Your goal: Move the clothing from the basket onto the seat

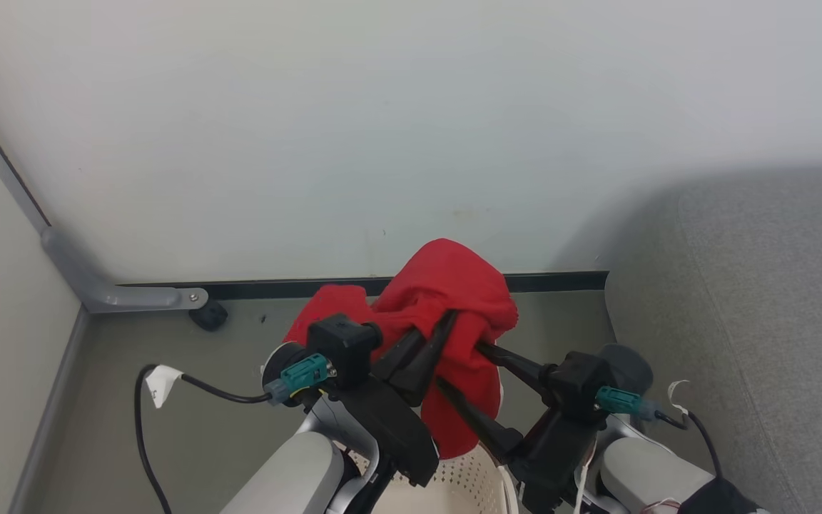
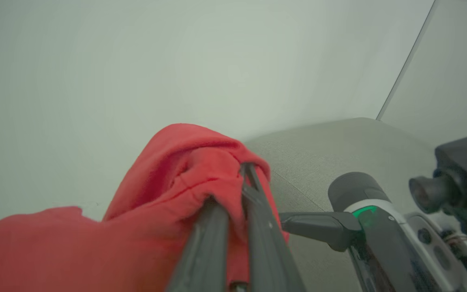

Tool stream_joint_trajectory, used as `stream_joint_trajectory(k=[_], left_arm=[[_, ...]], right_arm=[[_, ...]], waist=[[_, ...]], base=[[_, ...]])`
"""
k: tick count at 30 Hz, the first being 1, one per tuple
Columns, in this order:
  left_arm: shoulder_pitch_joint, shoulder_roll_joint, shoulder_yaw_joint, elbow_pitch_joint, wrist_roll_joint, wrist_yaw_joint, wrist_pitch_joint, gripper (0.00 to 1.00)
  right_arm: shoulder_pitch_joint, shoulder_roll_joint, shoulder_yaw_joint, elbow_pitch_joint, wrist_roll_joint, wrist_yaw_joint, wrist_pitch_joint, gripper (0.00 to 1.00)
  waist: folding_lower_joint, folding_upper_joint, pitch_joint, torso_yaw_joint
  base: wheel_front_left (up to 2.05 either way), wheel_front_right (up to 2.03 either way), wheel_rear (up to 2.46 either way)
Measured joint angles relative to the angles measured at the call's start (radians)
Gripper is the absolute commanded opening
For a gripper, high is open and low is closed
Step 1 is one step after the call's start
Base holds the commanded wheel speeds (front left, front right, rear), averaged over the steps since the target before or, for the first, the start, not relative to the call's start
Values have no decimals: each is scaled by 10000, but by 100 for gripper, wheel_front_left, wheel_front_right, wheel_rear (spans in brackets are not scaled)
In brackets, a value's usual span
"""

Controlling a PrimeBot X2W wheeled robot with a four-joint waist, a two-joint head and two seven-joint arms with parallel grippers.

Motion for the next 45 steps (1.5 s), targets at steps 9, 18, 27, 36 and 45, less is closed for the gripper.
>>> stream_joint_trajectory(k=[9,18,27,36,45], left_arm=[[0,12,-301,-163,-192,176,130,0],[28,19,-274,-127,-280,270,215,0],[113,-4,-161,-65,-366,347,244,36],[413,157,-102,-293,-376,428,247,100],[440,311,-169,-537,-376,424,337,100]], right_arm=[[-424,435,161,1229,339,2,-2,0],[-488,598,117,1741,617,2,-12,0],[-155,660,-1068,1841,1139,-2,-15,0],[186,407,-2004,1513,1229,-104,-10,0],[381,-104,-2853,1066,1200,-217,-12,0]], waist=[[-1,1,45,126],[-1,1,27,125],[-1,0,-86,-58],[-1,0,-124,-440],[-1,0,-99,-872]], base=[[0,0,0],[0,0,0],[0,0,0],[0,0,0],[0,0,0]])
